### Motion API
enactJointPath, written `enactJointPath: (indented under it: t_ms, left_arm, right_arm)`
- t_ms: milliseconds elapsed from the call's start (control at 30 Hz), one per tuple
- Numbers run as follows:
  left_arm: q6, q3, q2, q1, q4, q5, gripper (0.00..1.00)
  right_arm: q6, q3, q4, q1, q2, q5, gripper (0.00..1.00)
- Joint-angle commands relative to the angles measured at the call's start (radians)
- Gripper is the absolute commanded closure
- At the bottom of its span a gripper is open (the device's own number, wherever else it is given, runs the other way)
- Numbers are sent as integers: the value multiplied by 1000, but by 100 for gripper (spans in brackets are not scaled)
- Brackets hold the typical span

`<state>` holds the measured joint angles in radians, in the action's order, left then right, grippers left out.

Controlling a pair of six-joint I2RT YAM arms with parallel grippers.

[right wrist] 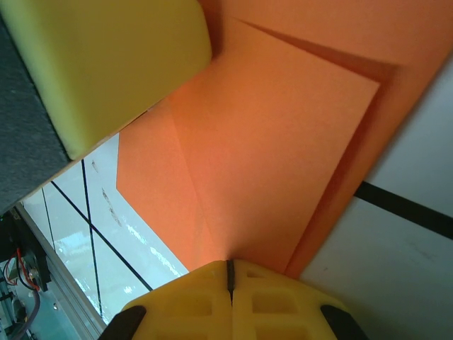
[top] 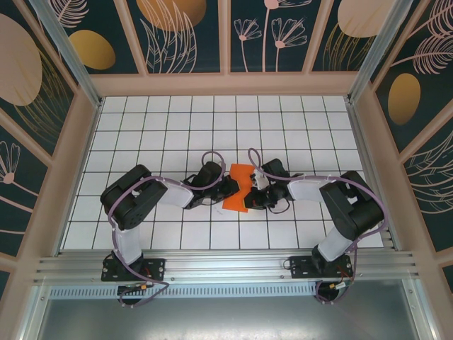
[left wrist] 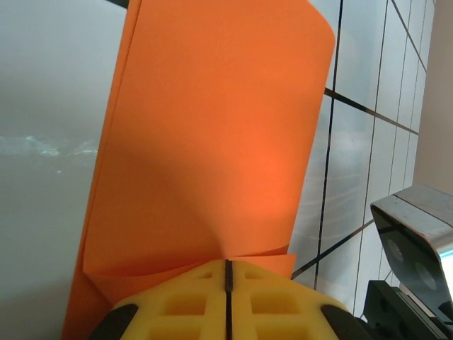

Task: Fold a paper plane with a square sheet of paper (pick it up from the middle)
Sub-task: Fold the triangle a second time at the center of the table.

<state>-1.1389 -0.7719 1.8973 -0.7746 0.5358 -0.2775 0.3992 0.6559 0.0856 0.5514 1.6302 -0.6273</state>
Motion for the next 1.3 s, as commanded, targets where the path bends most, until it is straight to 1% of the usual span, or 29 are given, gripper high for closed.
enactJointPath:
  t_ms: [0, 133, 267, 367, 500, 667, 733, 833, 900, 1000, 1267]
  left_arm:
    - [4, 6, 29, 5, -9, 50, 90]
    - [16, 9, 31, 3, -22, 57, 90]
    - [18, 14, 29, 3, -22, 55, 90]
    - [19, 13, 32, 4, -22, 54, 90]
    - [13, 10, 34, 4, -20, 50, 90]
    - [16, 6, 32, 4, -26, 52, 90]
    - [17, 6, 32, 3, -28, 52, 90]
    - [19, 6, 32, 3, -34, 53, 90]
    - [21, 8, 32, 3, -37, 57, 90]
    - [26, 6, 35, 3, -54, 65, 90]
    - [25, 9, 58, 3, -66, 76, 91]
  right_arm:
    - [-11, -2, 89, 2, -5, 85, 95]
    - [-11, 30, 86, 2, -61, 34, 93]
    - [-13, 68, 80, 12, -68, -18, 93]
    - [-12, 93, 72, 28, -42, -25, 93]
    - [-7, 121, 72, 40, 13, 3, 93]
    - [-3, 123, 62, 45, 61, 9, 93]
    - [-7, 115, 60, 47, 63, 22, 93]
    - [-20, 110, 111, 44, 76, 87, 94]
    - [-26, 94, 131, 44, 74, 107, 94]
    - [-24, 46, 124, 42, 46, 104, 94]
    - [-25, -27, 97, 21, -5, 40, 93]
